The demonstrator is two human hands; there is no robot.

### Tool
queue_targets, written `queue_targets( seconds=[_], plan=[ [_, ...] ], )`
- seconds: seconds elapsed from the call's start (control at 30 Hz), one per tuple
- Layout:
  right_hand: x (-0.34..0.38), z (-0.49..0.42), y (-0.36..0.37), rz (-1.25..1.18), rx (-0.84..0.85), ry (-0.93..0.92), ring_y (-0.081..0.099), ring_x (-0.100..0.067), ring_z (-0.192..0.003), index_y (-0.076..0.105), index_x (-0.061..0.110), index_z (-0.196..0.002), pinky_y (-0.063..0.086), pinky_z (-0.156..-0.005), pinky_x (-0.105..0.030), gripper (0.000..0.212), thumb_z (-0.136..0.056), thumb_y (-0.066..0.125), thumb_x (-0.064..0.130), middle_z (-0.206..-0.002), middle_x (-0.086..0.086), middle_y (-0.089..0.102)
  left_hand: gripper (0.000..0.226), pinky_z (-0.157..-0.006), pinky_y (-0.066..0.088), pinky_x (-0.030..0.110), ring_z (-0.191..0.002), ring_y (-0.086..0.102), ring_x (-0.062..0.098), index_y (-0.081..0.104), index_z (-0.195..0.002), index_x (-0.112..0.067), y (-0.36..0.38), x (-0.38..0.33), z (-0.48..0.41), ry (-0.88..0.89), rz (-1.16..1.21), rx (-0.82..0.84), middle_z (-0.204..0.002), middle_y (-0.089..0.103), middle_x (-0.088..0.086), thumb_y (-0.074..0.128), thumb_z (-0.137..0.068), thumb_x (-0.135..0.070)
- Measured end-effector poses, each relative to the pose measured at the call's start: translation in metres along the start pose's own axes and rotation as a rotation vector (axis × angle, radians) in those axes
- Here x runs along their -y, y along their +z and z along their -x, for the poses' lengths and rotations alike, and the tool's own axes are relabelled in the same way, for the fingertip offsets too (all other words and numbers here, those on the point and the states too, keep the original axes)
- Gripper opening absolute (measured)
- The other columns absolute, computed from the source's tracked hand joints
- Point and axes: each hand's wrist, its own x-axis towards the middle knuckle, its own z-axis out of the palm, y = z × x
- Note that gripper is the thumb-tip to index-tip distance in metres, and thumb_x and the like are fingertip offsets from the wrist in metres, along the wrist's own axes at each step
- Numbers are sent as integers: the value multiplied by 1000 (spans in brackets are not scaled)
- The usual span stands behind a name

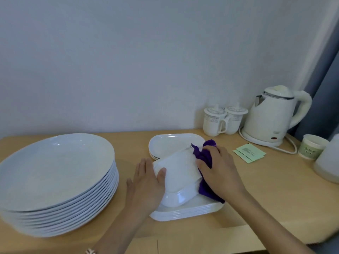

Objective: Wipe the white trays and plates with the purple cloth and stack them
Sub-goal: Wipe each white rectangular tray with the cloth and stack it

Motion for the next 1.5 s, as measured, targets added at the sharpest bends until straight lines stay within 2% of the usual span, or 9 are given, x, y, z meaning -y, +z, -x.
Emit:
queue_targets(
  seconds=[0.23, 0.53, 0.67, 0.8, 0.93, 1.07, 1.2, 1.37, 1.5],
  plan=[
    [42, 21, 28, 13, 93, -199, 20, -15, -132, 42, 22, -135, 17, -108, -22, 39, -99, 41, 36, -140, 2, 32, 68, -114, 18, 43, -145, 16, 20, -5, -151, -15, -1, 0, 1, 1, 70, -61, -160, 5, -3, 24, -99, -49],
    [19, -18, 20, -17, 49, -54, 30, -20, -128, 46, 18, -128, 28, -106, -28, 33, -97, 44, 30, -137, -2, 39, 72, -117, 3, 44, -146, -10, 8, -6, -152, -15, 3, -4, 21, 224, -294, -23, -160, -13, -3, 2, -92, -54],
    [13, -32, 22, 6, 50, -28, 35, -23, -126, 47, 17, -130, 29, -105, -29, 34, -98, 43, 31, -138, -4, 42, 68, -86, 51, 45, -122, 56, 18, 58, -129, -11, 20, 10, 35, 329, -371, -150, -135, 56, 10, 25, -84, -50],
    [18, -36, 25, 45, 2, -83, 35, -20, -125, 49, 17, -127, 26, -102, -24, 32, -100, 41, 32, -136, -2, 44, 62, -79, 55, 40, -113, 57, 16, 62, -114, -15, 30, 18, 32, 475, -364, -353, -115, 70, 4, 5, -100, -37],
    [25, -15, 23, 35, -5, -204, 35, -15, -122, 50, 20, -125, 27, -100, -20, 30, -99, 40, 33, -130, 2, 46, 44, -60, 56, 30, -81, 71, 17, 76, -83, -11, 25, -1, 27, 545, -379, -375, -87, 73, 3, 44, -83, -41],
    [19, 12, 22, 95, -34, -296, 32, -12, -126, 48, 22, -129, 21, -103, -16, 33, -99, 41, 33, -133, 5, 42, 44, -50, 51, 27, -73, 69, 19, 73, -90, -3, 31, -18, 29, 489, -415, -333, -80, 71, 7, 85, -55, -29],
    [1, -3, 10, 36, 27, -247, 34, -8, -124, 50, 27, -128, 26, -94, -13, 35, -94, 51, 34, -133, 10, 43, 44, -63, 48, 26, -71, 68, 15, 74, -87, -9, 29, -24, 40, 589, -322, -389, -77, 71, 2, 41, -83, -37],
    [-9, -27, -4, 77, 206, -331, 38, -6, -123, 49, 30, -129, 29, -94, -16, 37, -93, 54, 36, -134, 14, 43, 29, -69, 39, 19, -62, 59, 7, 73, -85, -22, 3, -11, 17, 744, -9, -512, -72, 68, -12, 45, -80, -27],
    [-9, -32, -9, 102, 274, -447, 39, -3, -119, 52, 28, -128, 26, -90, -7, 35, -94, 55, 32, -133, 14, 44, 42, -91, 47, 36, -104, 62, 21, 65, -113, -17, -17, -2, -21, 536, -115, -451, -117, 63, 1, 39, -86, -35]
  ],
)
